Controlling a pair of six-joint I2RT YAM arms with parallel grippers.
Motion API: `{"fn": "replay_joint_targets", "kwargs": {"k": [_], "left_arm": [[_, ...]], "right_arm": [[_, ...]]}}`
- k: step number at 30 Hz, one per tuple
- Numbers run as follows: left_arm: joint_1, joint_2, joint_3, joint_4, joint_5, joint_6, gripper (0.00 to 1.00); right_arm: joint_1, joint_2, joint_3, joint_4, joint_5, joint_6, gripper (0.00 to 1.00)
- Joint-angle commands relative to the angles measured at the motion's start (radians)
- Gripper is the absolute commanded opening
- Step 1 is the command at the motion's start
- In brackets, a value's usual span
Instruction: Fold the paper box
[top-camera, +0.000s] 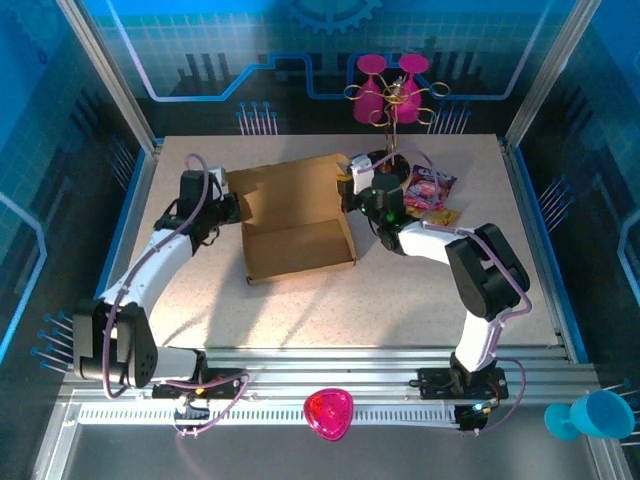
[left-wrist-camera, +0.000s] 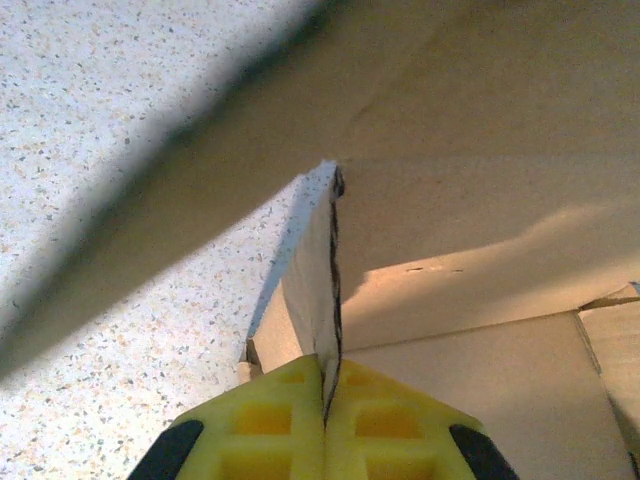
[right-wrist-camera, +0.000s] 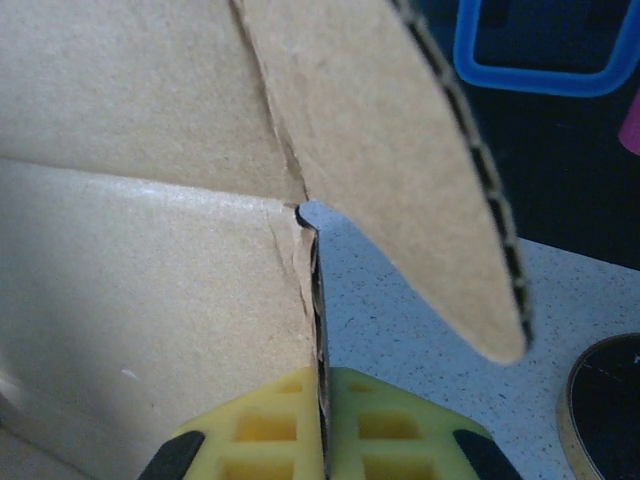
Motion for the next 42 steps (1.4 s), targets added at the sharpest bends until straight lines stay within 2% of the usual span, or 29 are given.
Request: {"fn": "replay_joint_targets", "kwargs": {"k": [1,8,12,24,31,36,39,42], "left_arm": [[-0.038,-0.062,-0.071,0.054,-0.043,-0.058,0.0],[-0.093,-0.182,-0.226,0.18,-0.143,-0.091,0.0],[-0.1,-0.263,-0.312,0.227,-0.162,-0.107,0.0],[-0.145,-0.389,-0.509,0.308,-0.195,-0.178,0.0],[-0.207,-0.468,-0.569,0.315,-0.293,-0.202,0.0],[-0.217,-0.459,-0.585,0.41,-0.339,-0.188,0.0],[-0.218,-0.404,-0.581,0.521,-0.351,-0.173,0.0],[-0.218,-0.31,-0.54,0.61,-0.36,-0.147,0.0]], "right_arm": [[0.037,0.017,-0.027,0.136,0.048,0.05,0.0],[0.053,0.029,-0.105,0.255,0.107,0.106,0.0],[0.055,0.013,-0.17,0.311,0.122,0.136,0.0],[0.087,0.011,-0.261,0.373,0.146,0.169,0.03],[0.097,-0.029,-0.306,0.383,0.162,0.184,0.07],[0.097,-0.055,-0.277,0.323,0.151,0.19,0.09],[0.093,-0.038,-0.25,0.332,0.156,0.195,0.1],[0.078,0.003,-0.19,0.352,0.138,0.198,0.06]]}}
